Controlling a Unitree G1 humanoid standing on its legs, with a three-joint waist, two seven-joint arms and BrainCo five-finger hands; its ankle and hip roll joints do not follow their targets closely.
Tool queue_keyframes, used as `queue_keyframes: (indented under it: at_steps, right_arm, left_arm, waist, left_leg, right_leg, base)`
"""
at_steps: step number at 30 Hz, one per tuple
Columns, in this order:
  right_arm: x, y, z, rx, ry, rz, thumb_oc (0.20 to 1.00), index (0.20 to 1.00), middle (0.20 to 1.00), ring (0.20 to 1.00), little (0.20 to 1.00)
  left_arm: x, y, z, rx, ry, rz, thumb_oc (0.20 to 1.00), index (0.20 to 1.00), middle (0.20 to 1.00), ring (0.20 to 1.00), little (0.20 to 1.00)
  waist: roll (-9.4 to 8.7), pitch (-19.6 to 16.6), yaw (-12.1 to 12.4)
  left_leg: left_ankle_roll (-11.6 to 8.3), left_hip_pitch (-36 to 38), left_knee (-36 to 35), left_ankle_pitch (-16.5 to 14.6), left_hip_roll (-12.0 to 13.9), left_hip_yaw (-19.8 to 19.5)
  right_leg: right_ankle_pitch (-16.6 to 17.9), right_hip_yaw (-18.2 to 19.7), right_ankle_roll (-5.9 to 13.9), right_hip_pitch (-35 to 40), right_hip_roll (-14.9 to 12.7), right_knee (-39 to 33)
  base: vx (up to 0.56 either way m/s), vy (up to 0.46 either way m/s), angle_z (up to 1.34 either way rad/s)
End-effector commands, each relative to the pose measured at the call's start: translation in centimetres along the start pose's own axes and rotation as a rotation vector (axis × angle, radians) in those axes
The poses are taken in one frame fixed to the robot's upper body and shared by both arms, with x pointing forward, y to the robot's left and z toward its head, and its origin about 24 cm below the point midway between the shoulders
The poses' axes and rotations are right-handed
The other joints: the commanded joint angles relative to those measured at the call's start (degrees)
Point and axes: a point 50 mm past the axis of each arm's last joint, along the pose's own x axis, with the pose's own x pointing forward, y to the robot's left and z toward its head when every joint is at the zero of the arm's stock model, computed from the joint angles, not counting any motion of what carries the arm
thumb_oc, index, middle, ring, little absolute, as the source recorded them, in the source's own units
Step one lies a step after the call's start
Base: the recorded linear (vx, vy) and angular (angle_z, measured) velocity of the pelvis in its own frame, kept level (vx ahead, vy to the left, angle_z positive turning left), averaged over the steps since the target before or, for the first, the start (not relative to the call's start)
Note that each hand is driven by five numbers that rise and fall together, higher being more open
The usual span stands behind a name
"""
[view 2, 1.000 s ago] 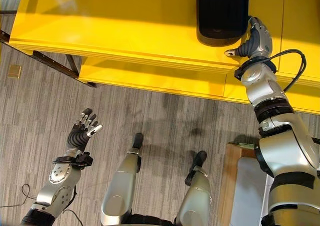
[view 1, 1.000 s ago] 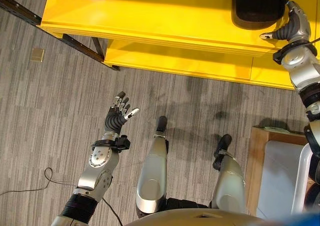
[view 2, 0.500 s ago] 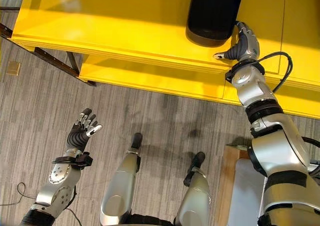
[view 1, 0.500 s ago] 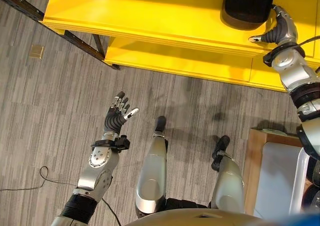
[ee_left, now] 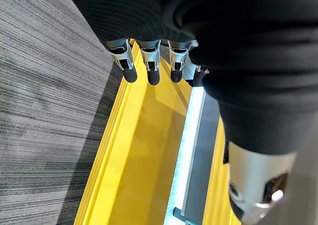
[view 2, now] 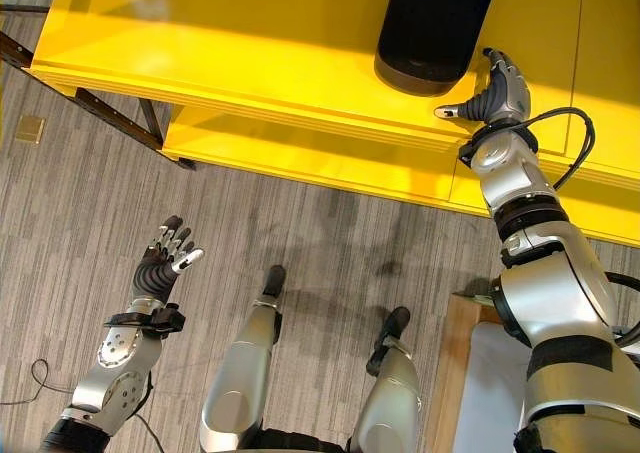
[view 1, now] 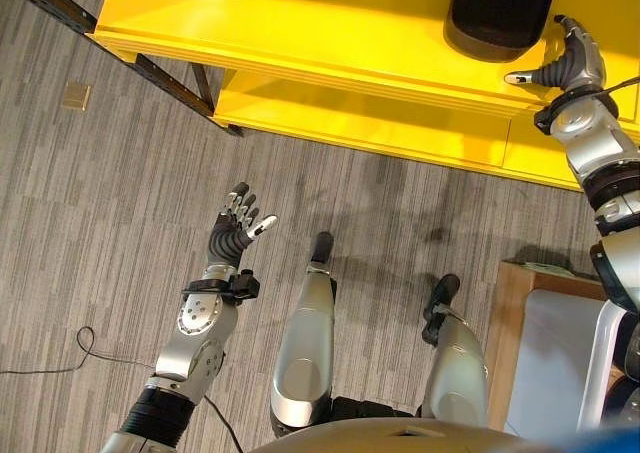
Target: Move parts from the plastic box to the shelf.
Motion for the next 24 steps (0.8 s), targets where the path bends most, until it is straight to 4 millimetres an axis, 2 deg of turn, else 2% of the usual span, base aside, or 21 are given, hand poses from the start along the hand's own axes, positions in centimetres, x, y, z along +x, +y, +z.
queue_keyframes:
  at_steps: [1,2,10,14,15,16,19,20,21,22,23,24]
  right_arm:
    - [0.6,-2.8,-0.7,0.028,0.043,-0.119,1.0,1.0,1.0,1.0,1.0]
    - [0.5,-3.0,-1.0,0.035,0.045,-0.127,1.0,1.0,1.0,1.0,1.0]
    - [-1.2,-3.0,-3.2,0.075,0.007,-0.142,1.0,1.0,1.0,1.0,1.0]
    - [-4.1,-1.9,-5.1,0.183,-0.03,-0.145,1.0,1.0,1.0,1.0,1.0]
    - [-4.7,-1.7,-5.5,0.152,-0.039,-0.135,1.0,1.0,1.0,1.0,1.0]
    - [-5.5,-1.7,-5.4,0.09,-0.086,-0.128,1.0,1.0,1.0,1.0,1.0]
    - [-8.9,-0.3,-5.8,0.23,-0.148,-0.116,1.0,1.0,1.0,1.0,1.0]
    - [-9.1,-0.3,-6.0,0.23,-0.145,-0.116,1.0,1.0,1.0,1.0,1.0]
    - [-10.5,0.5,-5.5,0.34,-0.172,-0.098,1.0,1.0,1.0,1.0,1.0]
    - [-10.7,0.5,-5.7,0.34,-0.168,-0.097,1.0,1.0,1.0,1.0,1.0]
    - [-12.2,1.6,-5.3,0.443,-0.186,-0.065,1.0,1.0,1.0,1.0,1.0]
    - [-12.8,1.7,-5.1,0.436,-0.209,-0.054,1.0,1.0,1.0,1.0,1.0]
  left_arm:
    - [-0.3,0.0,2.0,0.008,-0.1,-0.024,1.0,1.0,1.0,1.0,1.0]
    - [-0.3,0.0,2.0,0.009,-0.102,-0.024,1.0,1.0,1.0,1.0,1.0]
    - [-0.5,0.5,2.8,0.07,-0.141,-0.01,1.0,1.0,1.0,1.0,1.0]
    - [-0.7,0.9,4.1,0.156,-0.213,0.011,1.0,1.0,1.0,1.0,1.0]
    - [-0.7,1.0,4.6,0.189,-0.238,0.016,1.0,1.0,1.0,1.0,1.0]
    - [-0.7,1.1,5.2,0.22,-0.266,0.023,1.0,1.0,1.0,1.0,1.0]
    - [-1.0,1.1,7.3,0.367,-0.385,0.037,1.0,1.0,1.0,1.0,1.0]
    - [-1.0,1.0,7.3,0.369,-0.384,0.035,1.0,1.0,1.0,1.0,1.0]
    - [-1.2,0.9,7.9,0.391,-0.426,0.052,1.0,1.0,1.0,1.0,1.0]
    - [-1.2,0.9,7.9,0.393,-0.425,0.049,1.0,1.0,1.0,1.0,1.0]
    - [-1.2,0.7,8.5,0.414,-0.466,0.064,1.0,1.0,1.0,1.0,1.0]
    - [-1.2,0.7,8.7,0.452,-0.483,0.063,1.0,1.0,1.0,1.0,1.0]
  waist:
    - [-1.93,0.8,0.0]
    - [-1.81,0.8,-0.1]
    - [-1.94,0.8,-1.5]
    - [-1.85,0.8,-2.6]
    - [-1.87,0.8,-2.7]
    - [-1.9,0.8,-3.0]
    - [-1.82,0.4,-4.2]
    - [-1.86,0.3,-4.0]
    - [-1.9,0.1,-4.6]
    - [-1.94,0.0,-4.4]
    - [-2.09,-0.1,-5.3]
    - [-2.18,-0.4,-5.3]
  left_leg:
    - [0.98,-2.3,-1.0,0.8,1.9,0.6]
    - [1.37,-2.9,-1.2,2.3,1.9,0.7]
    - [1.32,-2.4,-1.2,2.3,2.4,1.0]
    - [1.27,-1.7,-1.4,2.2,2.6,1.2]
    - [1.26,-1.6,-1.4,2.2,2.6,1.2]
    - [1.22,-1.4,-1.4,2.1,2.7,1.2]
    - [1.02,-0.8,-1.7,2.2,3.1,1.2]
    - [1.02,-0.8,-1.7,2.2,3.1,1.2]
    - [0.93,-0.6,-1.8,2.2,3.2,1.3]
    - [0.93,-0.5,-1.8,2.2,3.2,1.3]
    - [0.75,-0.3,-2.1,2.3,3.5,1.4]
    - [0.65,-0.1,-2.3,2.4,3.5,1.5]
  right_leg:
    - [-9.4,0.4,-0.68,6.2,0.6,5.9]
    - [-8.2,0.2,-0.94,5.6,0.6,5.7]
    - [-8.5,0.6,-0.93,5.4,0.8,6.2]
    - [-8.8,0.9,-0.89,5.6,0.8,6.3]
    - [-8.8,0.9,-0.88,5.7,0.8,6.3]
    - [-8.9,0.9,-0.84,5.8,0.8,6.3]
    - [-9.3,0.8,-0.66,6.1,0.7,6.4]
    - [-9.3,0.8,-0.66,6.2,0.7,6.4]
    - [-9.3,0.8,-0.57,6.3,0.7,6.3]
    - [-9.3,0.8,-0.57,6.4,0.7,6.3]
    - [-9.2,0.8,-0.48,6.5,0.7,6.0]
    - [-9.2,0.8,-0.4,6.7,0.7,5.8]
  base:
    - [-0.08,0.033,0.0]
    - [-0.09,0.031,0.0]
    - [-0.01,-0.002,-0.02]
    - [0.0,-0.018,-0.06]
    - [0.0,-0.029,-0.1]
    - [-0.01,-0.03,-0.09]
    - [0.0,-0.039,-0.06]
    - [0.0,-0.036,-0.05]
    - [0.0,-0.016,-0.04]
    - [0.0,0.0,0.0]
    - [0.0,0.0,0.0]
    - [0.0,0.0,0.0]
